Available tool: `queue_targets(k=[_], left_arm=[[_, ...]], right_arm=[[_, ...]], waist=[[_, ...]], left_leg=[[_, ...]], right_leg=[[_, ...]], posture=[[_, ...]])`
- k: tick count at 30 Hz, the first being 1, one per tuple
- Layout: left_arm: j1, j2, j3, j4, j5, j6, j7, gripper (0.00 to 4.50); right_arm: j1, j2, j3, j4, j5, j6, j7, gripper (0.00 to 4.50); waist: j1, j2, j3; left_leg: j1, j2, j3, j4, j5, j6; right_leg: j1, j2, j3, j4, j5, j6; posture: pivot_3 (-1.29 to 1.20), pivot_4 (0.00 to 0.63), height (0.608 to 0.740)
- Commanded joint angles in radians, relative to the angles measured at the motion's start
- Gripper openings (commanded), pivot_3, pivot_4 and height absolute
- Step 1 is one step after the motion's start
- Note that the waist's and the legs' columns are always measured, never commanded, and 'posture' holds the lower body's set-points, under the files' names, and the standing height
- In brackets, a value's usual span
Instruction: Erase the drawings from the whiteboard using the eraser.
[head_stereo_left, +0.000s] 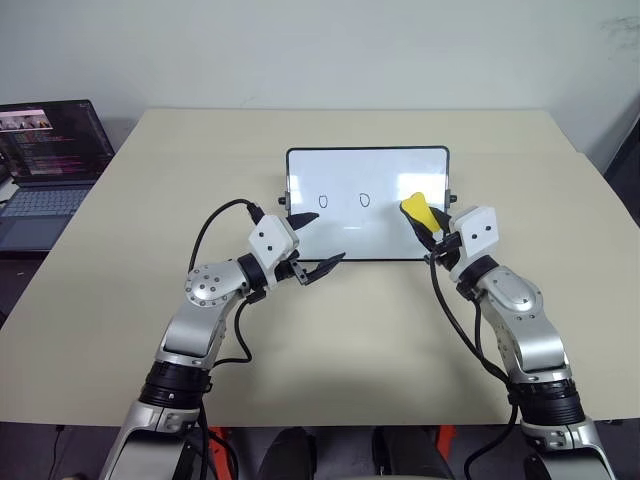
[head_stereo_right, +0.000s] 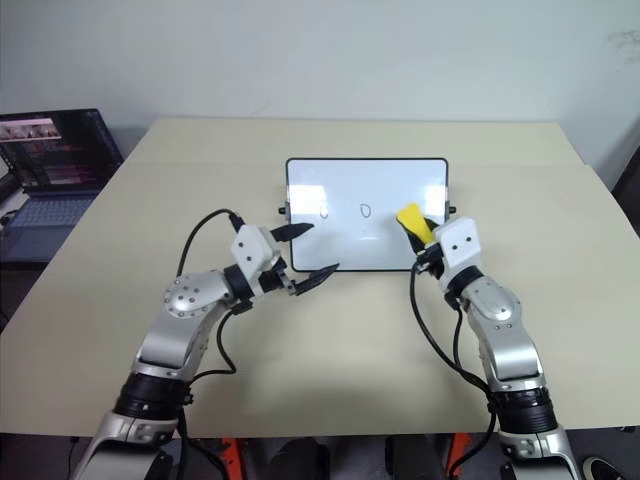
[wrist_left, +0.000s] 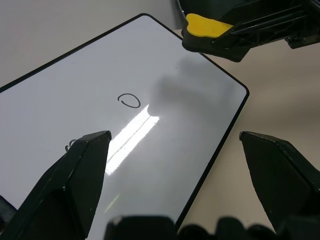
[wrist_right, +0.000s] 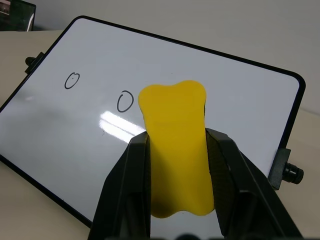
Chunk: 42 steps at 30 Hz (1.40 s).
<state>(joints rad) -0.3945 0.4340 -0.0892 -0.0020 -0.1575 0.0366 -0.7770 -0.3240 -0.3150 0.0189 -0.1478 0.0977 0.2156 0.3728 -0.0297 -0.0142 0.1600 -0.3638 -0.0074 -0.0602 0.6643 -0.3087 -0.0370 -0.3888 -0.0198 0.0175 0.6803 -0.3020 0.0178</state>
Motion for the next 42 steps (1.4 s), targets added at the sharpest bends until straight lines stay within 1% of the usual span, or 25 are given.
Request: queue_targets(k=[1,4,12,18,26,34,38,42], left_arm=[[0.005,0.016,0.031,-0.029,-0.017,-0.015,0.001,4.50],[0.017,0.024,0.038,-0.035,-0.016,-0.010,0.006,4.50],[0.087,0.050,0.067,-0.041,0.019,-0.016,0.061,4.50],[0.125,0.076,0.089,-0.045,0.024,-0.029,0.082,4.50],[0.106,0.067,0.077,-0.030,0.028,-0.039,0.094,4.50],[0.048,0.051,0.050,0.022,0.034,-0.065,0.081,4.50],[0.052,0.054,0.051,0.027,0.033,-0.073,0.079,4.50],[0.061,0.055,0.052,0.023,0.032,-0.075,0.078,4.50]], right_arm=[[-0.036,-0.011,-0.023,0.003,-0.007,-0.023,-0.007,1.23],[-0.073,-0.012,-0.022,0.042,-0.011,-0.040,-0.010,1.23],[-0.252,0.020,-0.009,0.239,-0.035,-0.133,-0.030,1.23],[-0.313,0.041,0.001,0.315,-0.042,-0.186,-0.021,1.23],[-0.385,0.078,0.024,0.403,-0.054,-0.247,-0.016,1.23],[-0.508,0.094,0.028,0.644,-0.086,-0.387,-0.011,1.23],[-0.530,0.095,0.031,0.724,-0.095,-0.444,-0.009,1.23],[-0.528,0.106,0.039,0.757,-0.103,-0.473,-0.007,1.23]], waist=[[0.000,0.000,0.000],[0.000,0.000,0.000],[-0.002,0.000,0.000],[0.000,0.000,0.000],[-0.001,0.000,0.000],[-0.002,0.000,0.000],[-0.002,0.000,0.000],[-0.002,0.000,0.000]], left_leg=[[0.000,0.000,0.000,0.000,0.000,0.000],[0.000,0.000,0.000,0.000,0.000,0.000],[0.000,0.000,0.000,0.000,0.000,0.000],[0.000,0.000,0.000,0.000,0.000,0.000],[0.000,0.000,0.000,0.000,0.000,0.000],[0.000,0.000,0.000,0.000,0.000,0.000],[0.000,0.000,0.001,-0.001,0.000,0.000],[0.000,0.000,0.001,-0.001,0.000,0.000]], right_leg=[[0.000,0.000,0.000,0.000,0.000,0.000],[0.000,0.000,0.000,0.000,0.000,0.000],[0.000,0.000,0.000,0.000,0.000,0.000],[-0.001,0.000,0.000,0.000,0.000,0.000],[-0.001,0.000,0.000,0.000,0.000,0.000],[-0.001,0.000,0.000,0.000,0.000,0.000],[-0.001,0.000,0.000,0.000,0.000,0.000],[-0.001,0.000,0.000,0.000,0.000,0.000]], posture=[[0.00,0.150,0.740],[0.00,0.150,0.740],[0.00,0.150,0.740],[0.00,0.150,0.740],[0.00,0.150,0.740],[0.00,0.150,0.740],[0.00,0.150,0.740],[0.00,0.150,0.740]])
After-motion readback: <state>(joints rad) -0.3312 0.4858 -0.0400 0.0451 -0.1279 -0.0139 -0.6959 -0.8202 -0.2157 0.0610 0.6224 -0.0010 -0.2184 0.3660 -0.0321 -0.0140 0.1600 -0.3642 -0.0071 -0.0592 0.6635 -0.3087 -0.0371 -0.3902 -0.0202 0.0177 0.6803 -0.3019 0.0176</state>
